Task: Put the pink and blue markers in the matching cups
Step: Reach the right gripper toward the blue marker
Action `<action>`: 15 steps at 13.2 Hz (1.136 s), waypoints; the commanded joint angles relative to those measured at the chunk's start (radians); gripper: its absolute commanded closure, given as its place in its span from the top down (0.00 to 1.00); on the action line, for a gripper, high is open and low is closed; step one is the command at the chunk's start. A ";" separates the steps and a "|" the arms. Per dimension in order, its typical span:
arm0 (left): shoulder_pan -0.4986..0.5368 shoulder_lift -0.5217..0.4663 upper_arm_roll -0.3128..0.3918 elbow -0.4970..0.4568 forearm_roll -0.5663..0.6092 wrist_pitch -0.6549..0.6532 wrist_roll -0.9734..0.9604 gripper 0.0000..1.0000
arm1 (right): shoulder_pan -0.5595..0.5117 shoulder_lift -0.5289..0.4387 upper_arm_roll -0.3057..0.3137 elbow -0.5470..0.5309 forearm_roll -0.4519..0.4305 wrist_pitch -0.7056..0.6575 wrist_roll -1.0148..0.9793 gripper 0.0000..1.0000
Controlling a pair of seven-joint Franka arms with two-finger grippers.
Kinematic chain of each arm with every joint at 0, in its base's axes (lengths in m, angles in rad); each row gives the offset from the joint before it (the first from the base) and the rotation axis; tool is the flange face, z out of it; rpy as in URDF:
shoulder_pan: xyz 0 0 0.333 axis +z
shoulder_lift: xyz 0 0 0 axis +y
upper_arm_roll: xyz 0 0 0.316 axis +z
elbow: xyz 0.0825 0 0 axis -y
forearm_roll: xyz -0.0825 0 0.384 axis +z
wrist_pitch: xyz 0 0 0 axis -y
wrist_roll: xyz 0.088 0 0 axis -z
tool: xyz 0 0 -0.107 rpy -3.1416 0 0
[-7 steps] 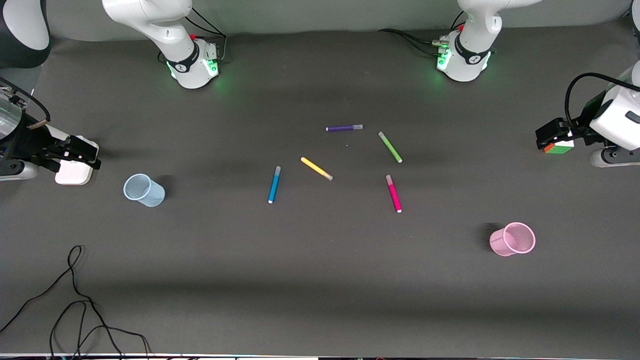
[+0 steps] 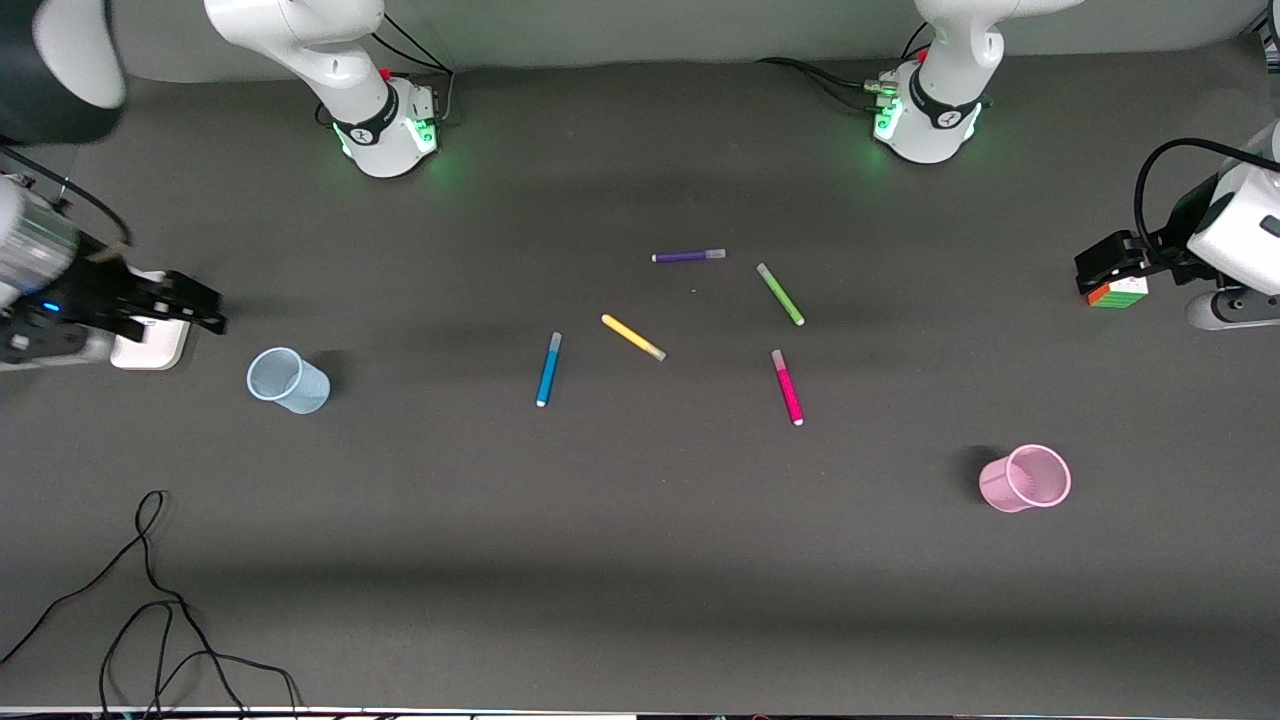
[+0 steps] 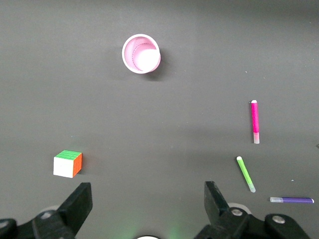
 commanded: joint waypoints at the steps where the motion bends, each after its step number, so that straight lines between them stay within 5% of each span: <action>1: -0.008 0.013 0.001 0.038 0.006 -0.025 -0.022 1.00 | -0.008 0.126 0.127 0.068 -0.004 -0.021 0.181 1.00; 6: -0.008 0.019 0.003 0.036 0.008 -0.063 -0.026 1.00 | 0.000 0.419 0.297 0.192 0.001 -0.003 0.499 1.00; 10: -0.016 0.019 0.000 0.036 0.015 -0.063 -0.029 1.00 | 0.006 0.732 0.375 0.306 0.035 0.037 0.712 1.00; 15: -0.016 0.021 0.003 0.036 0.016 -0.063 -0.026 1.00 | 0.075 0.832 0.375 0.296 0.035 0.167 0.831 1.00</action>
